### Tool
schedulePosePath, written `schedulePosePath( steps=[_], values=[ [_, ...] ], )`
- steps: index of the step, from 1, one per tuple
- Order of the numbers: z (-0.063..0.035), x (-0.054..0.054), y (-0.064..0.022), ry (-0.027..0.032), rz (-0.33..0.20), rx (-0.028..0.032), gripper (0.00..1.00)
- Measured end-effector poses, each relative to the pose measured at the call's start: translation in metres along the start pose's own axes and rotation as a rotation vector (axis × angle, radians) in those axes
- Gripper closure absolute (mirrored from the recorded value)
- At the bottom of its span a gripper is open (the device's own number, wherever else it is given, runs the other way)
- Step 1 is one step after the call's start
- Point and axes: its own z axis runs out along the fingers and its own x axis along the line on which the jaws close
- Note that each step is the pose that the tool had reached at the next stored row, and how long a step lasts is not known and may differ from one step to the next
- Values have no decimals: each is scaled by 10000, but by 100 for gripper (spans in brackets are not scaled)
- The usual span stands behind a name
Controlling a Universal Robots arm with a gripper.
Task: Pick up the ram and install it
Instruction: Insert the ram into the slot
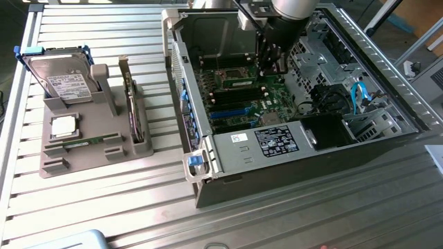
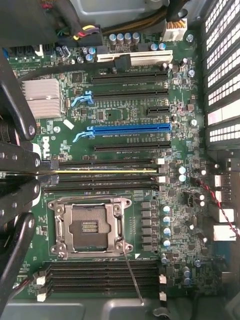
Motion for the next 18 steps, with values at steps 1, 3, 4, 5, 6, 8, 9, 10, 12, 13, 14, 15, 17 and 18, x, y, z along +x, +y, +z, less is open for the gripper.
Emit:
schedulePosePath(
  steps=[1, 3, 4, 5, 6, 8, 9, 10, 12, 13, 14, 15, 17, 18],
  values=[
    [25, 1, 0, 0, 0, 1, 88],
    [71, 2, 0, 1, 0, 3, 88],
    [87, 2, 0, 1, 0, 3, 88],
    [104, 2, 0, 1, 0, 4, 88],
    [116, 3, 0, 0, 0, 4, 88],
    [140, 3, 0, 0, 0, 5, 88],
    [154, 4, 0, 0, 0, 5, 88],
    [171, 4, 0, 0, 0, 5, 88],
    [172, 4, 0, 5, 0, 5, 88],
    [173, 4, 0, 6, 0, 5, 88],
    [175, 4, 5, 6, 2, 5, 88],
    [178, 5, 13, 5, 1, 6, 88],
    [185, 6, 31, 6, 0, 6, 88],
    [189, 6, 42, 5, 0, 6, 88]
  ],
)
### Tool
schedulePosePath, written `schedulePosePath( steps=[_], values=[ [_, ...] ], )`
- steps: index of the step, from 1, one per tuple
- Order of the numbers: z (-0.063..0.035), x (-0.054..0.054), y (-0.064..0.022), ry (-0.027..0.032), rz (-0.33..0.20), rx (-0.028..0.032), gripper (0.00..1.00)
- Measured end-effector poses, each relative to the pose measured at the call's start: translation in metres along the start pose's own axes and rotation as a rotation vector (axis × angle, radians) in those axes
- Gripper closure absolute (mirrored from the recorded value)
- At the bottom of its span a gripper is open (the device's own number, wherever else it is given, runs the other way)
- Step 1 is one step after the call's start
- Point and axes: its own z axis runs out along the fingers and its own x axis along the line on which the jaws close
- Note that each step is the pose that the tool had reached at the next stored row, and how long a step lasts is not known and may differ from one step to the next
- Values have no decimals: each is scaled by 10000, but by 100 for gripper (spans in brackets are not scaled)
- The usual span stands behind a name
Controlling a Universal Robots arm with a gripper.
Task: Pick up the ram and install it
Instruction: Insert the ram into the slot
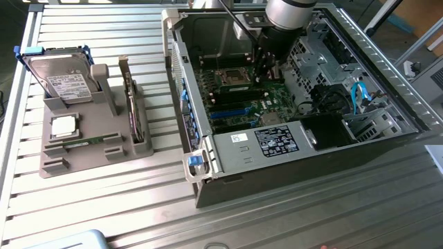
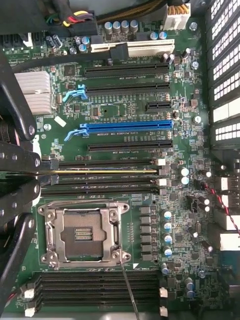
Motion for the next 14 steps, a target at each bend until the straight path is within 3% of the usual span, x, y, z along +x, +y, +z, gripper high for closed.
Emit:
schedulePosePath(
  steps=[12, 14],
  values=[
    [22, 1, 14, 0, -27, 0, 88],
    [23, 1, 14, 64, -97, -2, 88]
  ],
)
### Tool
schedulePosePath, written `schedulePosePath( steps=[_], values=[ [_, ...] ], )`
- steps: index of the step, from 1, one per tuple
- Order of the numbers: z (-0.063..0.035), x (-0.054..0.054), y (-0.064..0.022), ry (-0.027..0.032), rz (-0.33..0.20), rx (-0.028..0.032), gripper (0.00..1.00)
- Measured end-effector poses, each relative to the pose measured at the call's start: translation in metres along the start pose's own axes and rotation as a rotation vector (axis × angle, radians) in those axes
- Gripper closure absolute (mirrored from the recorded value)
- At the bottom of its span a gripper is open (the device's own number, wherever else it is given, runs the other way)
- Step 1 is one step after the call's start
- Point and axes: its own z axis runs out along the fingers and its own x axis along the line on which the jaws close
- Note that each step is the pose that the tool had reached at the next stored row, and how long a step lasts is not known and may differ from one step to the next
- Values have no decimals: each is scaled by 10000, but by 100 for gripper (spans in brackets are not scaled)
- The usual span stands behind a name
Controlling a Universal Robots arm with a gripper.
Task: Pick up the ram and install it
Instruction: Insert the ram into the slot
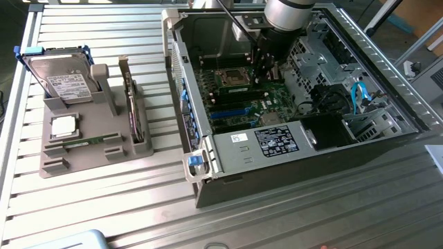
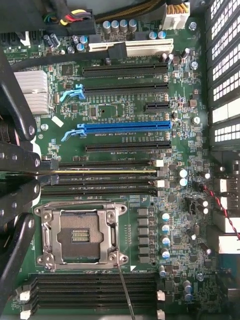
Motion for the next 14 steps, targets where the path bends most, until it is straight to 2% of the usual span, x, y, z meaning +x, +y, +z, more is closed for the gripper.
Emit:
schedulePosePath(
  steps=[9, 14],
  values=[
    [0, 0, 0, 3, -126, -1, 88],
    [15, 1, 29, 2, -126, -1, 88]
  ],
)
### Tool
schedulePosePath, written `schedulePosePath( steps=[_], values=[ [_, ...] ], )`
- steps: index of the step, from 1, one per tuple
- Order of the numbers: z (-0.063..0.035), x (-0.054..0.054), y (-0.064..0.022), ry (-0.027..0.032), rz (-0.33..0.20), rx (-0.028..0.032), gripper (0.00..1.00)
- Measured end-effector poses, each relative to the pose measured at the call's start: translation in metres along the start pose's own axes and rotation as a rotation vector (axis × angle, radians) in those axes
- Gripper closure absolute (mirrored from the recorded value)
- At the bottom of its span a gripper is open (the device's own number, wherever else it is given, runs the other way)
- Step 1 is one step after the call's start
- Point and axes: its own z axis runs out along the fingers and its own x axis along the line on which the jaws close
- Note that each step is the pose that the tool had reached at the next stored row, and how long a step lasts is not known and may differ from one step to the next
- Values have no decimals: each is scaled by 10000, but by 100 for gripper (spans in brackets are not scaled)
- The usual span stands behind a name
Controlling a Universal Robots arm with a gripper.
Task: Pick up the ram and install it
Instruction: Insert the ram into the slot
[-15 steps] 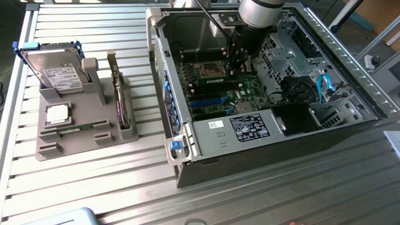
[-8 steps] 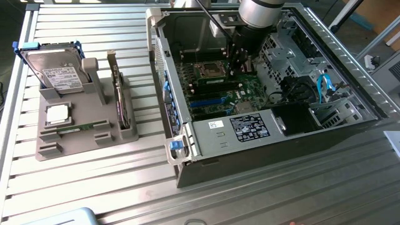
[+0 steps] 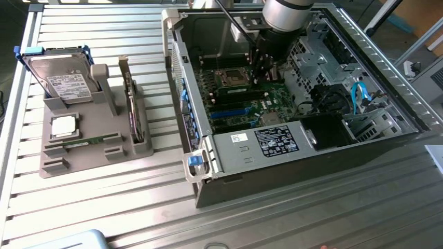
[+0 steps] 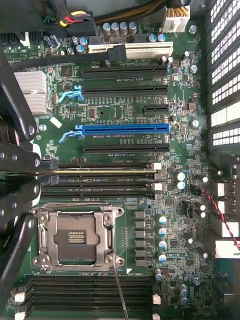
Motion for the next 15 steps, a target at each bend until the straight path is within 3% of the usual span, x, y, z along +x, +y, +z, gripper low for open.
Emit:
schedulePosePath(
  steps=[15],
  values=[
    [92, 2, 14, 3, 0, -1, 88]
  ],
)
